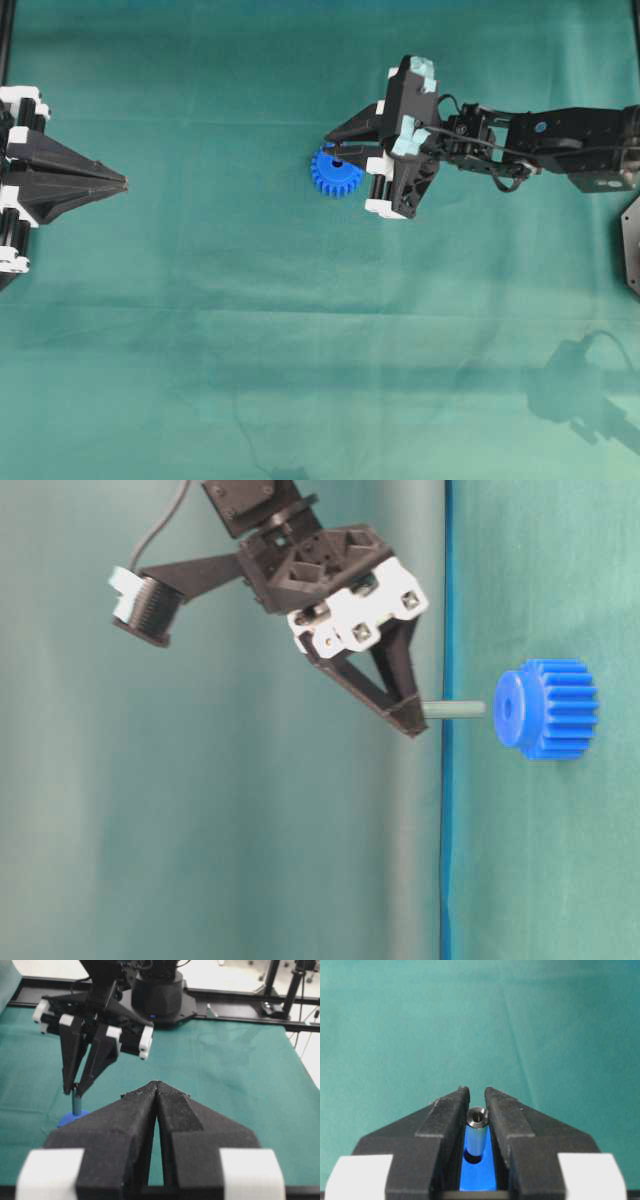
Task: Insert the shaft placed at a random location into the center hole of the small gear at another random location.
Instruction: 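Align the shaft tip with the gear's center hole and lower it in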
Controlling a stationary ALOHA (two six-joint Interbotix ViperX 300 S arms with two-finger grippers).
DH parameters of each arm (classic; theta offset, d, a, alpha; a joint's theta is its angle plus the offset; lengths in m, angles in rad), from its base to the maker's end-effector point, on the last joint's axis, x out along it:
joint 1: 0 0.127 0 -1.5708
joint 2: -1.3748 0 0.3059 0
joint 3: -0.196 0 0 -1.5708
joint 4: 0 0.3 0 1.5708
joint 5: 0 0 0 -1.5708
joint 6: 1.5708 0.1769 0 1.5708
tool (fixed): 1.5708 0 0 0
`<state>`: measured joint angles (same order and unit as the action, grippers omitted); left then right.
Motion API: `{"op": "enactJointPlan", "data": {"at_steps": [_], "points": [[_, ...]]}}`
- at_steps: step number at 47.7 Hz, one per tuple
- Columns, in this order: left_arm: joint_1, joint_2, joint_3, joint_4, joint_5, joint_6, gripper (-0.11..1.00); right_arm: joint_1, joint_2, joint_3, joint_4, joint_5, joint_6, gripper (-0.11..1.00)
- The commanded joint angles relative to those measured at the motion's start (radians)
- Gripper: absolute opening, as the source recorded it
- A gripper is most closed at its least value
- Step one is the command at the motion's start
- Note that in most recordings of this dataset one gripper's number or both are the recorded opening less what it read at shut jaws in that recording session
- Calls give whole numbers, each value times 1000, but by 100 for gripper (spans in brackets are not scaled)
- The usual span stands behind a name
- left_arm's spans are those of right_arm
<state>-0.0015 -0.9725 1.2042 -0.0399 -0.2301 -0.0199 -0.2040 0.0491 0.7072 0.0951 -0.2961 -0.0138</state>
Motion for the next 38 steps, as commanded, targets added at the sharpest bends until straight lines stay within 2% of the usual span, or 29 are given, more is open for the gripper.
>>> {"op": "enactJointPlan", "data": {"at_steps": [1, 38], "points": [[0, 6, -8, -2, -6, 0, -1, 2, 3, -15, 2, -20, 0, 24], [0, 8, -8, -2, -6, 0, -1, 2, 95, -9, 5, -69, 3, 24]]}}
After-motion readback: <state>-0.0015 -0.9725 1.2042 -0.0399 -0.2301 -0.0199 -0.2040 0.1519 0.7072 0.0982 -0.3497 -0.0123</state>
